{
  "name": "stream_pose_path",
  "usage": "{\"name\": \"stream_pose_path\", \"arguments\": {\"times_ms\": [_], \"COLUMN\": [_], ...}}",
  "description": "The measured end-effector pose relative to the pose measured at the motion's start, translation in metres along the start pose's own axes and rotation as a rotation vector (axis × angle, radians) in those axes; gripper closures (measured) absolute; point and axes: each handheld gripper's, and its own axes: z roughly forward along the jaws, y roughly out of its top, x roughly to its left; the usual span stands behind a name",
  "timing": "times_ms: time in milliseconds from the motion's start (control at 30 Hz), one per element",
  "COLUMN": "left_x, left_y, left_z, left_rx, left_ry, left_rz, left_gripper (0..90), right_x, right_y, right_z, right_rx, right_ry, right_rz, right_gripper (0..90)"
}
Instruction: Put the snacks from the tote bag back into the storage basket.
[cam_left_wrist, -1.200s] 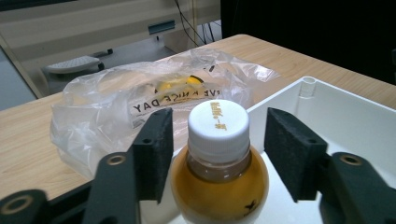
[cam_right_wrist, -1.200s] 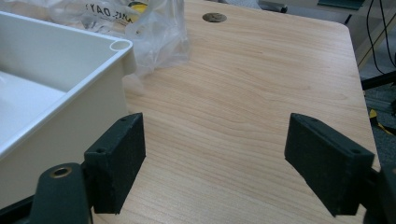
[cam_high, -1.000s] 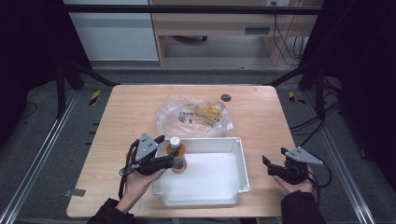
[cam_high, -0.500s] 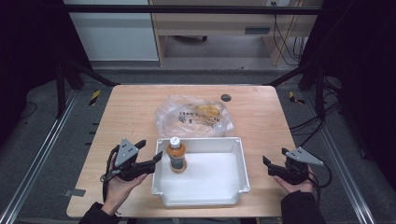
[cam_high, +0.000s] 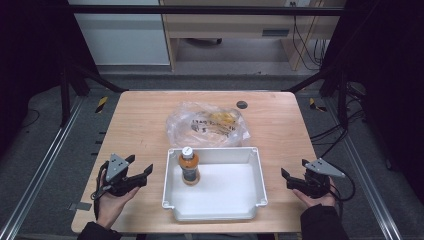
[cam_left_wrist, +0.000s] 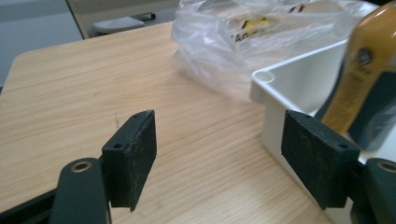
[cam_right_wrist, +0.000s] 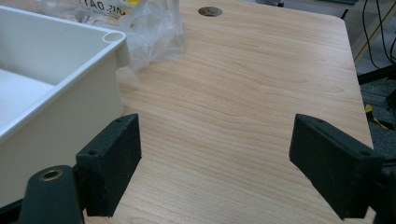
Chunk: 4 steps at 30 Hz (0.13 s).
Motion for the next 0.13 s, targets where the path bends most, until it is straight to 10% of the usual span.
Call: {"name": "stream_pose_path", "arguments": {"times_ms": [133], "left_x": [0.0058], "left_y": [-0.0045], "left_z": [0.0085], "left_rx": [0.04], "left_ry": [0.002], "left_rz": [0.013], "left_gripper": [26.4], "right_x": [0.0003], "right_y": [-0.0004], "right_z": [0.0004], "right_rx": [0.001], "right_ry": [0.001], "right_rz": [-0.005], "right_gripper": [17.0]}}
